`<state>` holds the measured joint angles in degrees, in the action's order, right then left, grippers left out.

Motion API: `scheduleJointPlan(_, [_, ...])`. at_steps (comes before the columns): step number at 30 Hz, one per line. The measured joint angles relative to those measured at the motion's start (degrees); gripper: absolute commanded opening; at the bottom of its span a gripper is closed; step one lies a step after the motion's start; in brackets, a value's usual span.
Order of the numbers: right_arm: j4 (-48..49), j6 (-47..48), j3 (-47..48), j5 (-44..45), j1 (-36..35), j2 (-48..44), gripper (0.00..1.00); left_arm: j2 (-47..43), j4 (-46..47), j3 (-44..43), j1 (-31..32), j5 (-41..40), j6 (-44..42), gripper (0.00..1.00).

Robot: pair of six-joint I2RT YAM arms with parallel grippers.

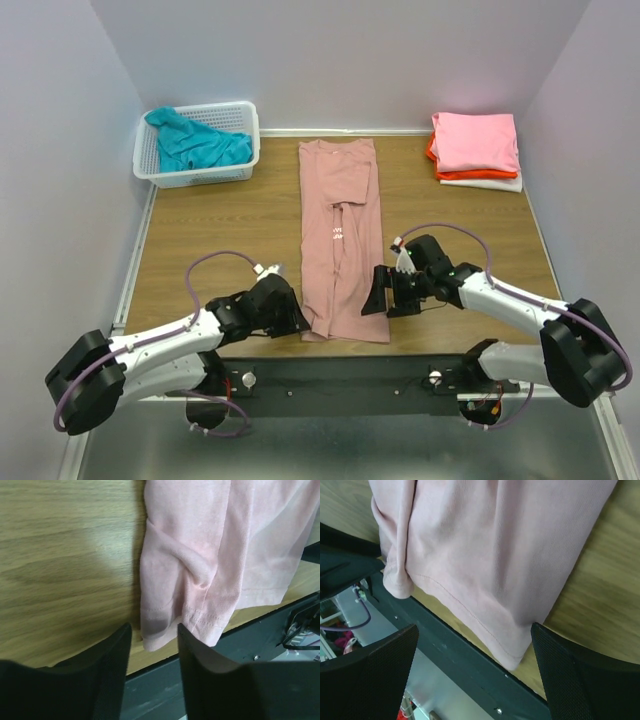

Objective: Fold and stack the t-shirts
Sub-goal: Fold the tshirt

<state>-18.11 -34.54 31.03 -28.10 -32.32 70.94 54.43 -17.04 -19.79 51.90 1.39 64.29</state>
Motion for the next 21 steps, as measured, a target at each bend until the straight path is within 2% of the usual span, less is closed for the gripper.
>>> scheduleJointPlan(2, [-0.4, -0.6, -0.8, 0.0, -0.4, -1.2, 1.0, 1.2, 1.4, 0.0, 0.0, 0.5, -0.2, 0.37])
scheduleJointPlan(4, [-1.6, -0.7, -1.2, 0.1, -0.7, -2.5, 1.0, 2.1, 2.7, 0.0, 0.3, 0.9, -0.5, 0.33])
scheduleJointPlan(6, [-2.6, -0.9, -1.4, 0.3, -0.9, -3.4, 1.0, 3.1, 3.8, 0.0, 0.6, 1.2, -0.6, 0.24])
scheduleJointPlan(7, [-3.1, -1.0, -1.6, 0.3, -0.9, -3.8, 1.0, 3.5, 4.2, 0.0, 0.7, 1.3, -0.8, 0.11])
scheduleJointPlan(8, [-3.3, -1.0, -1.8, 0.3, -1.0, -4.0, 0.99, 3.9, 4.5, 0.0, 0.7, 1.3, -0.7, 0.03])
scheduleJointPlan(9, [-4.1, -1.2, -2.3, 0.4, -1.2, -4.4, 1.0, 4.3, 4.6, 0.0, 0.8, 1.4, -0.8, 0.0])
scheduleJointPlan(18, [-7.0, -3.4, -5.3, 0.2, -3.8, -6.2, 0.89, 4.7, 4.2, 0.0, 1.3, 1.7, -1.0, 0.0])
scheduleJointPlan(21, [-7.6, -4.5, -5.5, 0.9, -6.2, -6.3, 0.81, 2.4, 3.3, 0.0, 1.4, 1.7, -0.7, 0.0])
